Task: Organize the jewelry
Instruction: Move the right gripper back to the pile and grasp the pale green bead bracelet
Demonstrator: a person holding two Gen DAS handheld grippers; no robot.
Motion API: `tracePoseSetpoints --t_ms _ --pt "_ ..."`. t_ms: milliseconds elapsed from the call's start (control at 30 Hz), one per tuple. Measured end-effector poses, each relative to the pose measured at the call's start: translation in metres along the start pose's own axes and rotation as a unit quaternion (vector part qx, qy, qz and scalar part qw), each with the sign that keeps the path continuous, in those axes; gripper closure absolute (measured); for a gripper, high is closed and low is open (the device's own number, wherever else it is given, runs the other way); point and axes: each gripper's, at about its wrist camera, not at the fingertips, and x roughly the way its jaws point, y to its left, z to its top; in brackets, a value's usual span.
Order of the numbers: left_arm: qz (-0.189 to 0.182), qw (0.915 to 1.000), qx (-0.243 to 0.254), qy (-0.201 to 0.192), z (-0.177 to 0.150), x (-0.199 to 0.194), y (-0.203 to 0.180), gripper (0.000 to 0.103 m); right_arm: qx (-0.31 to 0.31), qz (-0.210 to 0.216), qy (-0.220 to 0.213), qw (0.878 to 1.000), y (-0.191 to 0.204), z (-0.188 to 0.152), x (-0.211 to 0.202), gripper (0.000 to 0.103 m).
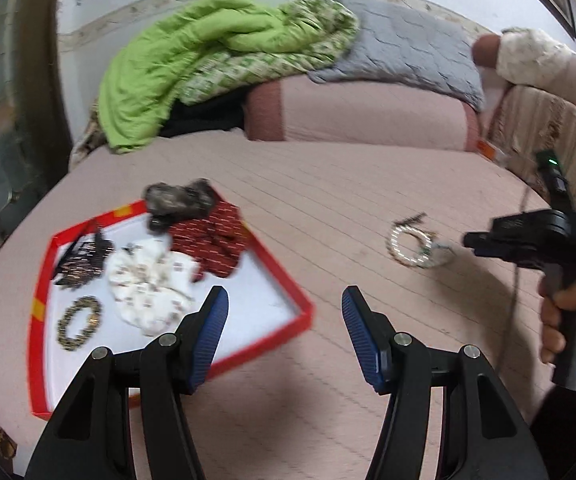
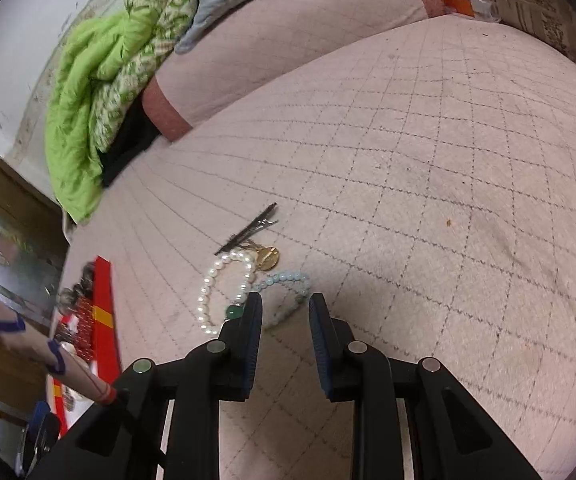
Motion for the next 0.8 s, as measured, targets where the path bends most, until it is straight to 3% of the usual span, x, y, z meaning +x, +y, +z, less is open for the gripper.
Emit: tracePoseSetpoints --t_ms 200,300,333,400,433,567,800 --pt "-0.041 0.9987 0.011 0.028 0.01 0.016 -0.031 0.045 -0.023 -0.029 0.024 0.999 0.005 0.005 0.023 0.077" --pt "-0.065 0.9967 0.014 0.047 0.022 0.028 -0.045 0.045 -0.08 -0.07 0.043 0.993 0.019 0.003 0.039 0.077" --pt "-0.07 0.996 0.017 0.053 0.026 0.032 -0.049 0.045 -0.102 -0.084 0.043 0.99 0.024 0.002 0.041 0.079" --pt "-0.072 0.9948 0.025 0.067 0.036 0.044 -0.058 0.045 -0.148 -0.122 0.044 0.98 0.032 0.0 0.044 0.097" --pt "-0.072 0.994 0.027 0.078 0.041 0.052 -0.063 0.045 -0.152 -0.131 0.043 0.979 0.03 0.0 0.042 0.097" --pt "-0.077 0.9889 0.012 0.127 0.054 0.09 -0.074 0.045 -0.13 -0.165 0.021 0.977 0.01 0.006 0.028 0.097" --pt "-0.093 0.9772 -0.034 0.188 0.061 0.15 -0.09 0.045 -0.033 -0.137 -0.024 0.99 -0.041 0.016 -0.011 0.097"
